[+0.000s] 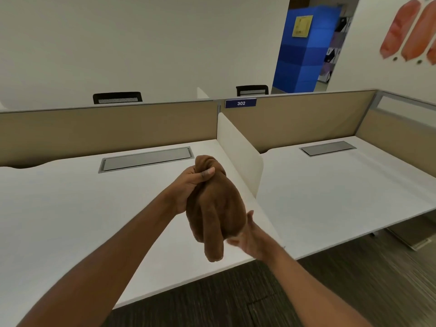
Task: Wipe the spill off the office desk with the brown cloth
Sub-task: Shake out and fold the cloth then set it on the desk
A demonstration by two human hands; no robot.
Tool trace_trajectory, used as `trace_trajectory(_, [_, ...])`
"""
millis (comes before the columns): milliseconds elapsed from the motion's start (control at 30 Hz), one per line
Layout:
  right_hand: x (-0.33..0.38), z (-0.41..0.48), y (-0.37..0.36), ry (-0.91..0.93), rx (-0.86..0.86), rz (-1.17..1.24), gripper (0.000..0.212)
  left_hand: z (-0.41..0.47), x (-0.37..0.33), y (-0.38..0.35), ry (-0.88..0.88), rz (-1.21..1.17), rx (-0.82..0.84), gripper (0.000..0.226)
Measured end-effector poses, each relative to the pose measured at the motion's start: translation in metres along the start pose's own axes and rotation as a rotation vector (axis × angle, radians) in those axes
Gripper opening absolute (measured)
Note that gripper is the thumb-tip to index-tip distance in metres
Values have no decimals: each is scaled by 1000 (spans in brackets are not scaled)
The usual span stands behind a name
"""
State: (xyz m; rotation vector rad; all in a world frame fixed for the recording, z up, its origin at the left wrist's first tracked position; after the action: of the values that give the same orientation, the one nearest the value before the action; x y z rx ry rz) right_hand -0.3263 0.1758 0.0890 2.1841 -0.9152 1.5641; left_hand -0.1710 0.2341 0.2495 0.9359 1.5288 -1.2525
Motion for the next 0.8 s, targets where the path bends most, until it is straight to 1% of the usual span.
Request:
trace_trajectory(67, [-3,-2,-19,-66,74,195,82,1,1,-1,15,-1,-8,35])
trace_trajectory(133, [12,-3,-30,-73,31,321,78,1,2,-2,31,19,-22,43])
trace_trajectory(167, [20,-4,-30,-57,0,329,79,2,2,-1,37,25,-34,46])
trace_trajectory(233, [31,1,-20,-10,-73,357,101,2,3,4,46,18,-62,52])
trace_trajectory(267, [34,0,-14,16,-80,408,105,1,4,7,54,12,-70,55])
trace_trajectory(333, [39,-2,-11,52,27,499,96,0,7,12,76,5,-77,57])
trace_trajectory(400, [39,-3,-13,24,127,425,94,0,9,15,79,-15,-78,52])
trace_trajectory(500, [37,-5,-20,-34,123,229,88,-1,10,19,80,-44,-87,51])
trace_trajectory(567, [36,-9,-23,-58,106,211,92,-1,14,24,101,-9,-105,58])
trace_trajectory(600, [38,-13,-21,-62,75,252,86,-1,16,26,113,12,-119,62])
trace_trajectory(700, [53,-20,-11,46,-59,394,44,-2,20,32,138,65,-138,66])
trace_trajectory(733, [60,-23,-10,87,-76,431,37,-1,20,33,145,105,-136,67])
trace_trajectory(800, [71,-26,-6,142,-152,427,38,0,21,38,150,227,-133,61])
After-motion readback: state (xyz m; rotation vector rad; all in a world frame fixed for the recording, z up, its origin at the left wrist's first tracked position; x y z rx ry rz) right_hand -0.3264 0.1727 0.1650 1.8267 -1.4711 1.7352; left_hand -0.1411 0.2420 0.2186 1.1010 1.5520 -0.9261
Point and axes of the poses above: each hand's wrist, its own z-axis towards the middle knuckle, its own y-axis out of the back of the hand, x = y × z, the point moved 6 cm from there along z, towards the middle knuckle, and after that the axes turned 4 degrees about -z, right-handed, at the moved point
